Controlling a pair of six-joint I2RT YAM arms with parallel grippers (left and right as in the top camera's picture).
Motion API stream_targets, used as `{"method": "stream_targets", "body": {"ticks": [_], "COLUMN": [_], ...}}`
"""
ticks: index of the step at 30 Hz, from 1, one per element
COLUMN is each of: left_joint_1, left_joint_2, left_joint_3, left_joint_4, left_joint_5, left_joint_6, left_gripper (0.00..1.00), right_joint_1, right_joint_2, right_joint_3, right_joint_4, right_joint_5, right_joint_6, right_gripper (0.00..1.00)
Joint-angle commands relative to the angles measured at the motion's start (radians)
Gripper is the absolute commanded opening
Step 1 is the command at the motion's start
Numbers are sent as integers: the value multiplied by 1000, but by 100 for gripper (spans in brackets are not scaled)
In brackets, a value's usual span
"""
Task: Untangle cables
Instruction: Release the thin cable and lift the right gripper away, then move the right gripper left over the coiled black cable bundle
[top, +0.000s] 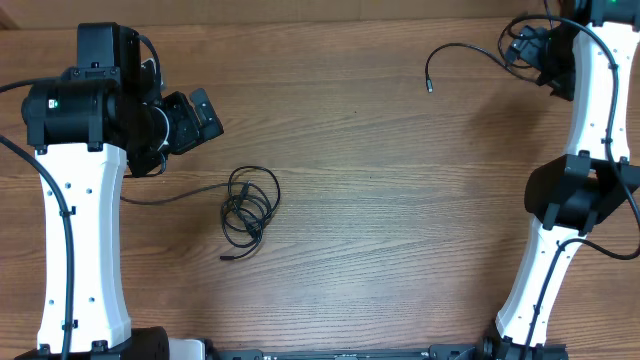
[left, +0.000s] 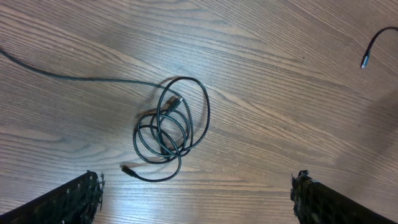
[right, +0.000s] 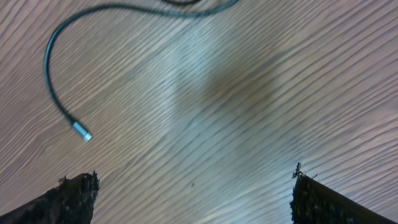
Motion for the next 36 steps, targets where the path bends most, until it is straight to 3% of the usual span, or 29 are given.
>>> {"method": "stream_targets", "body": {"ticks": [1, 14, 36], "left_joint_1": [-3, -3, -3], "left_joint_2": [8, 8, 8], "left_joint_3": [-3, -3, -3], "left_joint_4": [1, 0, 1], "left_joint_5": [8, 8, 8], "left_joint_6": [-11, -11, -11], "left_gripper": [100, 99, 100], "right_joint_1": [14, 126, 471], "right_joint_2": [-4, -4, -4], "right_joint_3": [-3, -3, -3], "right_joint_4": [-19, -47, 34], "right_joint_5": [-119, -164, -180], "right_joint_6": [-3, -3, 1], "right_gripper": [100, 100, 100]}}
